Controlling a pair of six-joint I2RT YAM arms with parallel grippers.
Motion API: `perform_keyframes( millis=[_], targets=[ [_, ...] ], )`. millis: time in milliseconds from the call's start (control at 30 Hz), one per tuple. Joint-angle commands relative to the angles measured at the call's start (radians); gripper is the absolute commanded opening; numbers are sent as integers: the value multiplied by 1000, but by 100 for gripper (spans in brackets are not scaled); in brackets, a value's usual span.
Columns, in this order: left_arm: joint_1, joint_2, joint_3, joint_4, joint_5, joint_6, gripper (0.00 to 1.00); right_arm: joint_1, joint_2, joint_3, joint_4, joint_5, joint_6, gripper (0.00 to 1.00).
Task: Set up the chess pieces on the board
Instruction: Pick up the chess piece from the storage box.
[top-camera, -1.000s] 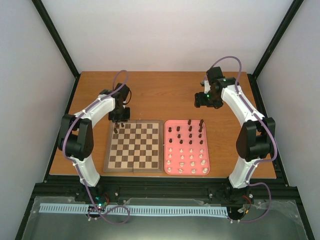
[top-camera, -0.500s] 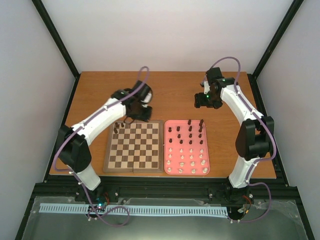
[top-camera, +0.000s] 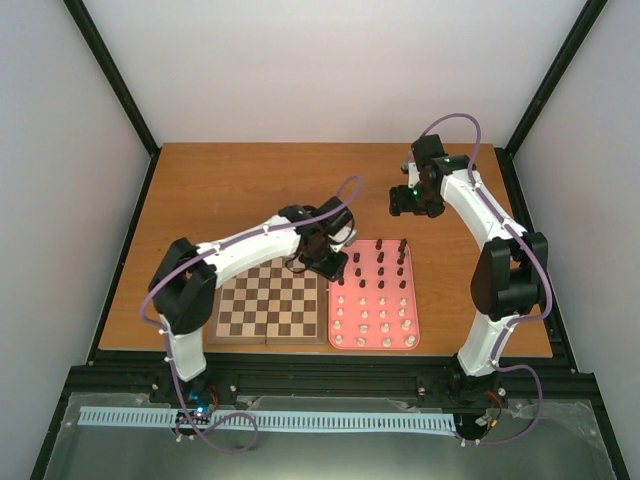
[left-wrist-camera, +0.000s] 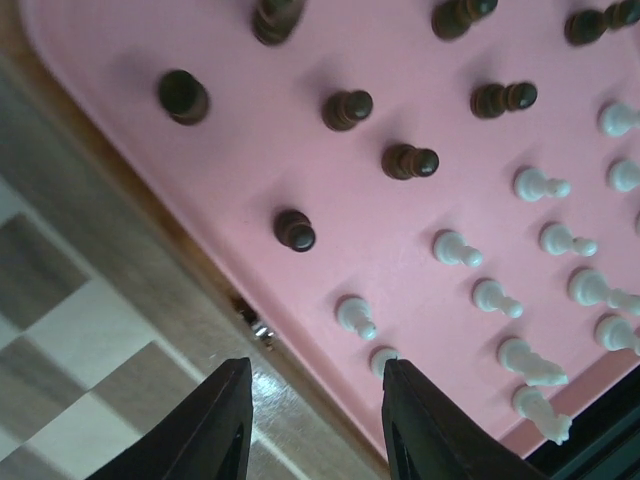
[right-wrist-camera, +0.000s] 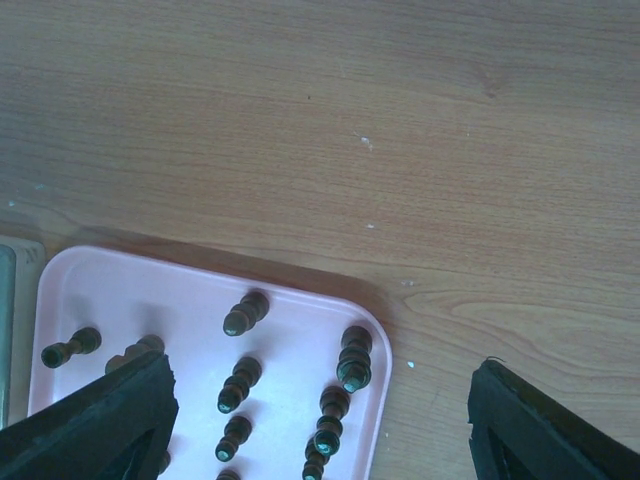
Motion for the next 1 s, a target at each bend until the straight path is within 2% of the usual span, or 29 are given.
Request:
perform_keyframes(
  millis=[0,800,967],
  targets=[
    [-39,71,48,29,27,31,43,-9,17,28,-2,26,5,79],
    [-43,221,89,74,-5,29,43,-10,33,46,-7,28,2,80],
    [-43,225,89,75,-25,28,38,-10,36,43,-4,25,2,80]
  ],
)
